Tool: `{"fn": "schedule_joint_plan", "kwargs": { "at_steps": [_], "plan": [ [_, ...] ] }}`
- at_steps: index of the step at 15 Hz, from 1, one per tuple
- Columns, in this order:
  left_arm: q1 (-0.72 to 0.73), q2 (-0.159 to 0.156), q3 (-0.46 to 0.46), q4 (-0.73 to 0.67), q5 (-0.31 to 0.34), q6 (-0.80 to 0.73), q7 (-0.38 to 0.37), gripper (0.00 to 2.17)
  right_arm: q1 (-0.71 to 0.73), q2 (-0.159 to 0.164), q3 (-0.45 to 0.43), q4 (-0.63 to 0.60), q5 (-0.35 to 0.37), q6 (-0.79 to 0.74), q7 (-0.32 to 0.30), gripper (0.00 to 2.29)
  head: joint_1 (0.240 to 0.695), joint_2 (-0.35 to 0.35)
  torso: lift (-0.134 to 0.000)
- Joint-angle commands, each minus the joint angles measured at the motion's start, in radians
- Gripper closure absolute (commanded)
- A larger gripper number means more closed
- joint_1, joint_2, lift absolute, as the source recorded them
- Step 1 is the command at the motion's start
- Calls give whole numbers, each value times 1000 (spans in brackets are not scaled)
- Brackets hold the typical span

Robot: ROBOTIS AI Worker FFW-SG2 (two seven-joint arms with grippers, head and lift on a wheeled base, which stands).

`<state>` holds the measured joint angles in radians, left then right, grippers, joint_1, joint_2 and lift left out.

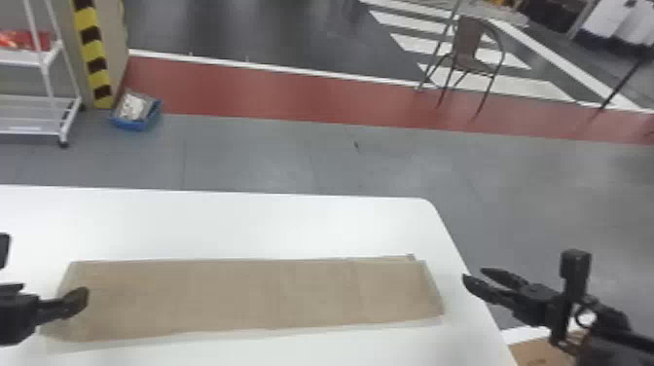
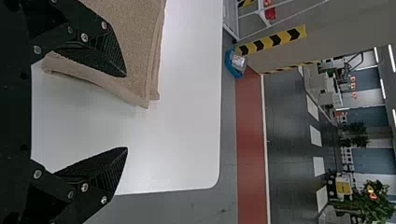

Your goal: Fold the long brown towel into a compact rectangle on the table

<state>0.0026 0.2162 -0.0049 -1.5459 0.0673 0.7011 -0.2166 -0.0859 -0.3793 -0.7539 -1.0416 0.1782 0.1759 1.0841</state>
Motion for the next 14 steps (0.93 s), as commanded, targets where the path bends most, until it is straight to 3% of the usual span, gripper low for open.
{"fn": "schedule_joint_plan", "kwargs": {
  "at_steps": [1, 12, 13, 14],
  "plan": [
    [4, 0, 0, -5, 0, 1, 0, 87, 0, 2, -1, -5, 0, 7, 5, 380, 695, -321, 0],
    [27, -3, 8, -34, -1, -2, 2, 90, 0, 8, -5, -28, -17, 11, 23, 380, 695, -321, 0],
    [43, -3, 16, -45, 3, -30, -3, 90, 0, 11, -2, -28, -17, 4, 23, 410, 695, -320, 0],
    [57, -3, 20, -49, 20, -91, -6, 137, 0, 11, 1, -26, -16, 4, 22, 583, 695, -318, 0]
  ]
}}
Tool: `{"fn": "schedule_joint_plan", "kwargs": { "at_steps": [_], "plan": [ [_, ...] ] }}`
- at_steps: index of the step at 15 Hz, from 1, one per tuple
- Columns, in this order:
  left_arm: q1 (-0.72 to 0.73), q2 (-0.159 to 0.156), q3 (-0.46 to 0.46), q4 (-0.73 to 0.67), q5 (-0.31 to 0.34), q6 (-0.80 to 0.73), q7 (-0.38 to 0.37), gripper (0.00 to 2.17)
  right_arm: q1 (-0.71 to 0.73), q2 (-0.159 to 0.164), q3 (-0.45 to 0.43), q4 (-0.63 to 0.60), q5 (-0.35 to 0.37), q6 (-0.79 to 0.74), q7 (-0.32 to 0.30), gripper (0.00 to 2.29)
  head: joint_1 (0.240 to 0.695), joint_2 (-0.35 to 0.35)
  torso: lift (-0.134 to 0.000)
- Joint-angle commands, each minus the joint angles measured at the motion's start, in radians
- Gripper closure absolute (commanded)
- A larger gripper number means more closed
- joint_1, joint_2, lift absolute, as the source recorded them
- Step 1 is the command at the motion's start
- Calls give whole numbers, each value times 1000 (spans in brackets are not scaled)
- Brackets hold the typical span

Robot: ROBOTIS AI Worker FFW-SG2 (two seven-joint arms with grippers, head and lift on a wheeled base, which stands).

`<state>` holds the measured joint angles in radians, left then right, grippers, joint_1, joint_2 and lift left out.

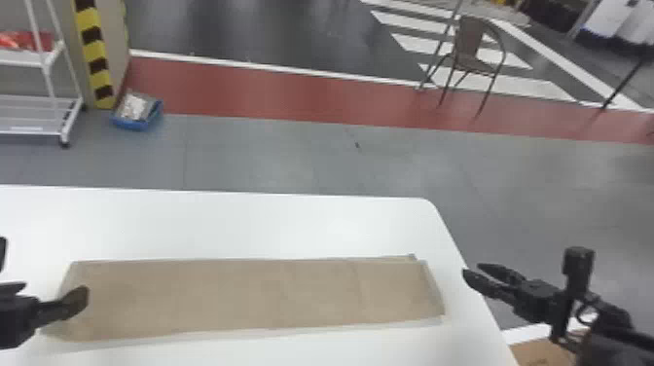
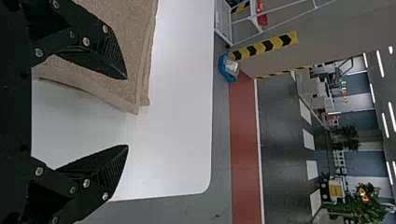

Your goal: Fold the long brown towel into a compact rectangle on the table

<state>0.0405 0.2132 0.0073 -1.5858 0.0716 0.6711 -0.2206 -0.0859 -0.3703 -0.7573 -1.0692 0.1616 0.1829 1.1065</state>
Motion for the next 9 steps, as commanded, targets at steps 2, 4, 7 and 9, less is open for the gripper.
{"fn": "schedule_joint_plan", "kwargs": {
  "at_steps": [2, 4, 7, 9],
  "plan": [
    [33, 0, 11, -10, 51, -104, -13, 748, 0, 13, 6, 2, 0, 0, 0, 984, 695, -314, 0],
    [42, -1, 8, -8, 56, -110, -13, 1440, 0, 27, 24, 2, -2, -3, 0, 1153, 695, -313, 0],
    [52, -1, -10, -5, 54, -110, -10, 1447, 12, 74, 46, -11, 0, -55, -19, 1214, 695, -302, 0],
    [67, -3, -38, -11, 54, -110, 6, 1831, 31, 103, 59, -31, 0, -70, -53, 1214, 695, -293, 0]
  ]
}}
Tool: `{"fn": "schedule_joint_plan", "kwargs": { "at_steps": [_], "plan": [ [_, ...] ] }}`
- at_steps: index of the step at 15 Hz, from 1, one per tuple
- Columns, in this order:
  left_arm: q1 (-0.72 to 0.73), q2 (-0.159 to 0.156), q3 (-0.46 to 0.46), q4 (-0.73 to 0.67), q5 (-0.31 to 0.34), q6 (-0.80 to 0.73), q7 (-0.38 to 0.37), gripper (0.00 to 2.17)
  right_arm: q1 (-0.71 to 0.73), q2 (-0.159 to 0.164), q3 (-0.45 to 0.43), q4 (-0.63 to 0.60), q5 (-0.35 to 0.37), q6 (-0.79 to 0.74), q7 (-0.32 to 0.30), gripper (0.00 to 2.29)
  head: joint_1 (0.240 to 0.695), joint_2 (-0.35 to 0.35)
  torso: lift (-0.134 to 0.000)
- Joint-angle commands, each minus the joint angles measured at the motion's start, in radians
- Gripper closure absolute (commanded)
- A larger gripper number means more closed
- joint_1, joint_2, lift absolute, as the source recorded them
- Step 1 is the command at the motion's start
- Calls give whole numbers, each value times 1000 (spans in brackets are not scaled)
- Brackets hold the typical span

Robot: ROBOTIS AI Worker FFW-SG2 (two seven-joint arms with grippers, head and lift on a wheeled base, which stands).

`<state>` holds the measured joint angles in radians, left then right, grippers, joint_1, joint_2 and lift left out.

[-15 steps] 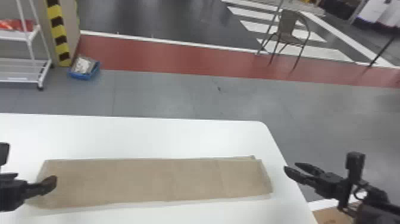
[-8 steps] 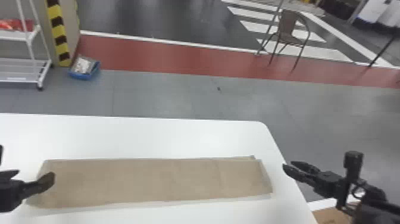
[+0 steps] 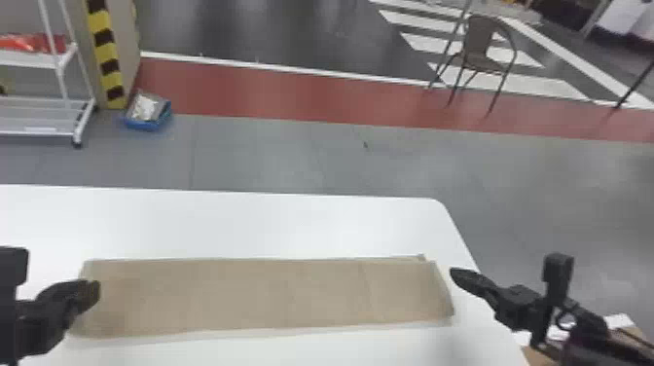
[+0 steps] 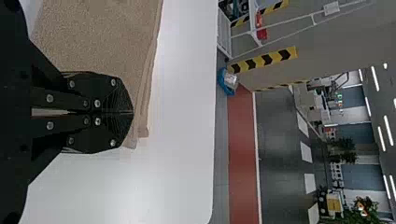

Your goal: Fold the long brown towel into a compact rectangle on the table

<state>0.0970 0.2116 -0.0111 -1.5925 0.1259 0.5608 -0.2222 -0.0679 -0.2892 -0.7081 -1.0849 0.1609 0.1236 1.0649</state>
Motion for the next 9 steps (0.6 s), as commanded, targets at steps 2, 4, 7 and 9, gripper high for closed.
{"fn": "schedule_joint_plan", "kwargs": {
  "at_steps": [2, 4, 7, 9],
  "plan": [
    [26, -1, -43, -12, 0, -15, 15, 1831, 22, 27, 36, -16, 14, -14, -42, 1214, 695, -285, 0],
    [43, -1, -63, -24, 0, -15, 15, 1831, 39, 32, 56, -18, 22, -32, -68, 1214, 695, -291, 0],
    [46, -1, -67, -23, 0, -18, 17, 1831, 50, 32, 79, -18, 42, -29, -79, 1214, 695, -304, 0],
    [46, -1, -72, -24, 0, -18, 18, 1831, 50, 32, 105, -16, 63, -5, -79, 1214, 695, -304, 0]
  ]
}}
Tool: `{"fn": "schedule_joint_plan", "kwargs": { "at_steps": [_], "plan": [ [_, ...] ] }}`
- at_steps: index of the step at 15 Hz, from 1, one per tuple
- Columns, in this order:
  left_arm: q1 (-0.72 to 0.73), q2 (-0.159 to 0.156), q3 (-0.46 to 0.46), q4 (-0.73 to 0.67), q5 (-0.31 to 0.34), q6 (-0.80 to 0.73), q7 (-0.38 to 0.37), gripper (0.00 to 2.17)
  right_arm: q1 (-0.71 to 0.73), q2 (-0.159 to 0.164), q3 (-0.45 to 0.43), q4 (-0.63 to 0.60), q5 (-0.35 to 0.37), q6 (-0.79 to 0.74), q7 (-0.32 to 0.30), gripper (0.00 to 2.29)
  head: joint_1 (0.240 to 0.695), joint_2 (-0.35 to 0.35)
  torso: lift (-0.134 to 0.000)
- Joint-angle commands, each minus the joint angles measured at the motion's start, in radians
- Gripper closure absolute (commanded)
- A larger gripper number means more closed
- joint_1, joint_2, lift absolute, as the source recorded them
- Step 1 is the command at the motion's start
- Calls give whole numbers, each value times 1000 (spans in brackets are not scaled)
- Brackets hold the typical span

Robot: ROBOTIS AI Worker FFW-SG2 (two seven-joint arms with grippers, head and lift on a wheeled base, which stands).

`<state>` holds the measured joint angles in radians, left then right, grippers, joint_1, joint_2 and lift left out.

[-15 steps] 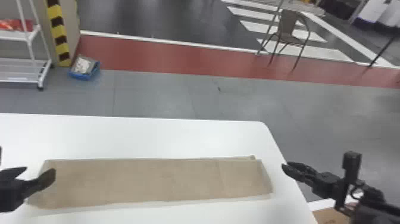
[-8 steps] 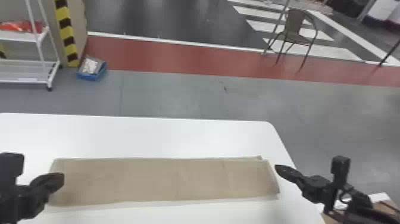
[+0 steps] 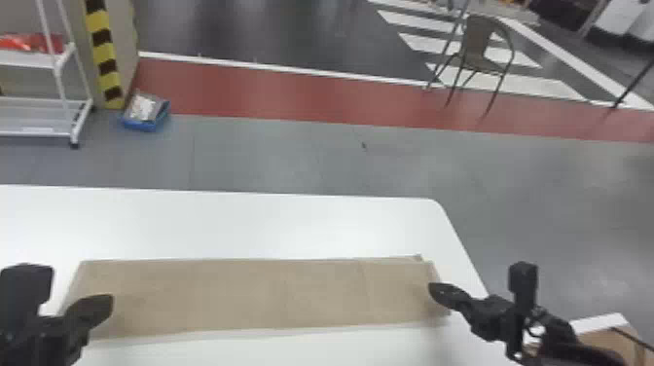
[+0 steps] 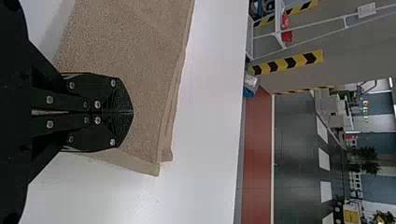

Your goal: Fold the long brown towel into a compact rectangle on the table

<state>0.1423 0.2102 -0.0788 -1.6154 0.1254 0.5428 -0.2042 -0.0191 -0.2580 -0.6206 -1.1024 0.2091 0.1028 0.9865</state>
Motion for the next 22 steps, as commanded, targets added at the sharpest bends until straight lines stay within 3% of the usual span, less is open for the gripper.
{"fn": "schedule_joint_plan", "kwargs": {
  "at_steps": [1, 11, 14, 22],
  "plan": [
    [0, 0, -6, -1, -1, 0, 0, 1831, 1, 6, 24, 1, 24, 16, -5, 1214, 695, -299, 0],
    [23, 5, -47, -1, -53, 3, 54, 1825, -15, 11, 78, 18, 55, 38, -49, 1214, 695, -281, 0],
    [6, 3, -81, 29, -93, 6, 83, 1825, -22, 11, 84, 26, 64, 41, -54, 1214, 695, -275, 0],
    [14, 11, -94, 37, -125, 33, 108, 1825, -13, 6, 85, 16, 69, 84, -45, 1214, 695, -276, 0]
  ]
}}
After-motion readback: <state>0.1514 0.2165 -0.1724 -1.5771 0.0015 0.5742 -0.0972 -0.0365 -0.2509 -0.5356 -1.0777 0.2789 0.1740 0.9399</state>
